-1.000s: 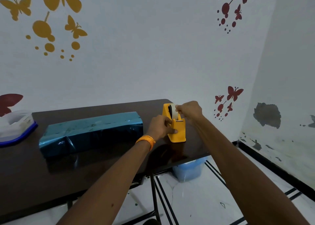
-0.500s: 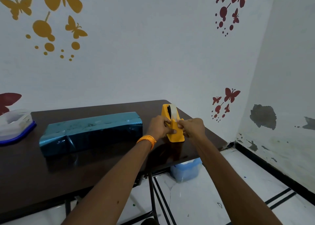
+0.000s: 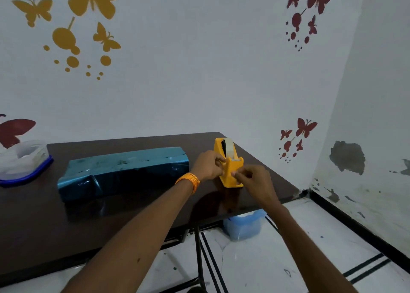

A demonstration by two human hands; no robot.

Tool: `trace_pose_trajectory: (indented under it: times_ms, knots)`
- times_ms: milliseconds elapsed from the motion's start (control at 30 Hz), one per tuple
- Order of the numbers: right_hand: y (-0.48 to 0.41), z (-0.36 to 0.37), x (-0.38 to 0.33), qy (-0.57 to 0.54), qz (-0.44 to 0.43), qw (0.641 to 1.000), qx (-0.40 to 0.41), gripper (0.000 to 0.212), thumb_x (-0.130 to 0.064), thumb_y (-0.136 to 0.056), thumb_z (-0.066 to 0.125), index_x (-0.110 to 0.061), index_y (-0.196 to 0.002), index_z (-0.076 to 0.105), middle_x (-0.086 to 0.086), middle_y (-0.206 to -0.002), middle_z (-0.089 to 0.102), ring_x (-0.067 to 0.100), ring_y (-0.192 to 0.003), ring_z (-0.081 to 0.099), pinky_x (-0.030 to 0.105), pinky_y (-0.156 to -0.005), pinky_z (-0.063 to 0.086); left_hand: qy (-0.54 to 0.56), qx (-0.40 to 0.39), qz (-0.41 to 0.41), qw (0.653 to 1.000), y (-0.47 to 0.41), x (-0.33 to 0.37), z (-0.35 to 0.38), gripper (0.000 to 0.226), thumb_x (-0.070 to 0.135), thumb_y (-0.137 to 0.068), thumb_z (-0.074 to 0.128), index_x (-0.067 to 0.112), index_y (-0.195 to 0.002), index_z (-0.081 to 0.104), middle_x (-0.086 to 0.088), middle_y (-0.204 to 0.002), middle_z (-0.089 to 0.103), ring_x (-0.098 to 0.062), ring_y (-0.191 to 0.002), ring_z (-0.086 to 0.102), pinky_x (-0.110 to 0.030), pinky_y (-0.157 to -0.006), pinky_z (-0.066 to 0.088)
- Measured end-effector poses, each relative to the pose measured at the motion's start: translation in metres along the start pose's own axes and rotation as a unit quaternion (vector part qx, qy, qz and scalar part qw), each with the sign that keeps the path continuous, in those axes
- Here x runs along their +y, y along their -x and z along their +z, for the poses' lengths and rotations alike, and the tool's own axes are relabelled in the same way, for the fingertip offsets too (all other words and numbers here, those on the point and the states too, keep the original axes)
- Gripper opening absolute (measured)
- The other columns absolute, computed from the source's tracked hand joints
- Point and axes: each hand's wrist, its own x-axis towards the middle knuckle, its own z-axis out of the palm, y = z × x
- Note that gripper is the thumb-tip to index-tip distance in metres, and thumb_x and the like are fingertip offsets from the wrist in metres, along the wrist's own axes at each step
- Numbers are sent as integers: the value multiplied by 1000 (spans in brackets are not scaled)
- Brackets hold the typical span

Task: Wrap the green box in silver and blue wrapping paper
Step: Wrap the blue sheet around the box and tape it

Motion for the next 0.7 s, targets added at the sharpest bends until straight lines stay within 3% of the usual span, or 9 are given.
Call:
trace_pose_trajectory:
  times_ms: [100,167,233,400,533,700]
  knots:
    - [-20,2,-40,-36,-46,997,-52,24,-29,-93,67,-15,-74,73,-1,-66,71,0,-56,57,19,-59,42,146,47,-17,988,16,6,-31,19,7,-91,62,10,-106,72,-10,-93,74,-21,-86,73,-34,-75,62]
    - [-31,12,-60,-77,-53,992,-85,22,-20,-92,65,-18,-71,71,1,-68,70,3,-61,56,27,-64,44,187,52,-21,981,29,4,-62,18,19,-96,61,8,-100,74,-10,-89,75,-21,-85,73,-31,-73,62]
    - [-38,27,-77,-102,-75,986,-110,22,-14,-90,65,-21,-70,70,-4,-68,68,6,-67,58,31,-68,45,174,45,-11,984,41,-2,-93,25,29,-93,66,6,-95,75,-9,-89,75,-20,-86,72,-27,-71,61]
    - [-51,58,-109,-108,-122,974,-159,12,-22,-93,67,-16,-87,76,-3,-77,73,6,-75,66,28,-74,52,138,59,-16,989,59,-27,-136,22,26,-78,82,7,-89,77,-7,-89,75,-16,-85,72,-24,-68,59]
    - [-54,74,-122,-103,-138,970,-169,11,-19,-92,67,-15,-89,76,-2,-76,74,14,-79,70,35,-78,56,134,97,-10,986,66,-39,-148,20,19,-78,83,4,-88,75,-11,-85,74,-20,-80,72,-25,-66,59]
    - [-55,83,-131,-106,-125,972,-168,11,-19,-92,67,-14,-93,76,0,-78,75,14,-80,70,31,-79,54,113,104,-12,988,68,-44,-154,15,14,-82,79,2,-90,74,-11,-86,73,-19,-80,71,-26,-67,60]
